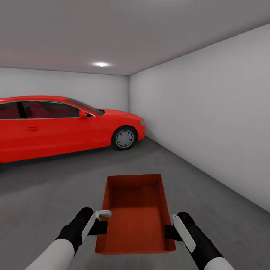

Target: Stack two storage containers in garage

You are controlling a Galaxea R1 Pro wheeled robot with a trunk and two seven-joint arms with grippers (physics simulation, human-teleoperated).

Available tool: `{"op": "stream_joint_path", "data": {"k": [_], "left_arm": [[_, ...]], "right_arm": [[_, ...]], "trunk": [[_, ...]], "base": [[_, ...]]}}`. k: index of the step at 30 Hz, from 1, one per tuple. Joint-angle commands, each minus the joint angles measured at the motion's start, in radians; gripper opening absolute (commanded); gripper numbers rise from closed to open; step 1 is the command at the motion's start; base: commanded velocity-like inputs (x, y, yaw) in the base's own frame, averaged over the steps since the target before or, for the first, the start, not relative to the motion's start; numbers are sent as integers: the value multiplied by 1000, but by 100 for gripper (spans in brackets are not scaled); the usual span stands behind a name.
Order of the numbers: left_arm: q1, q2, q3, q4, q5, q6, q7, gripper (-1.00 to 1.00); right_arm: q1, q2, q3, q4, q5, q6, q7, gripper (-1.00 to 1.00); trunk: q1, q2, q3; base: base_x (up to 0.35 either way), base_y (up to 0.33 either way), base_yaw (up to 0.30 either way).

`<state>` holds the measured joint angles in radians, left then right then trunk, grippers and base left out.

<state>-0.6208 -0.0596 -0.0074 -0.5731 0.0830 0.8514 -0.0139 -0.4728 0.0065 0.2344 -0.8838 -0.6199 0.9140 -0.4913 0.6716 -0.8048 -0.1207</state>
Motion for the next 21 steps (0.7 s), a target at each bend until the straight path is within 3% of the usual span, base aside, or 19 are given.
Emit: {"op": "stream_joint_path", "data": {"k": [1,21], "left_arm": [[0,0,1,-2,15,5,5,-100],[-1,0,1,-2,14,5,5,-100]], "right_arm": [[-1,0,0,-1,-26,-6,-7,-100],[-1,0,0,-1,-26,-6,-7,-100]], "trunk": [[1,-1,-2],[1,-1,-2]], "base": [[323,0,-215],[263,0,-279]]}}
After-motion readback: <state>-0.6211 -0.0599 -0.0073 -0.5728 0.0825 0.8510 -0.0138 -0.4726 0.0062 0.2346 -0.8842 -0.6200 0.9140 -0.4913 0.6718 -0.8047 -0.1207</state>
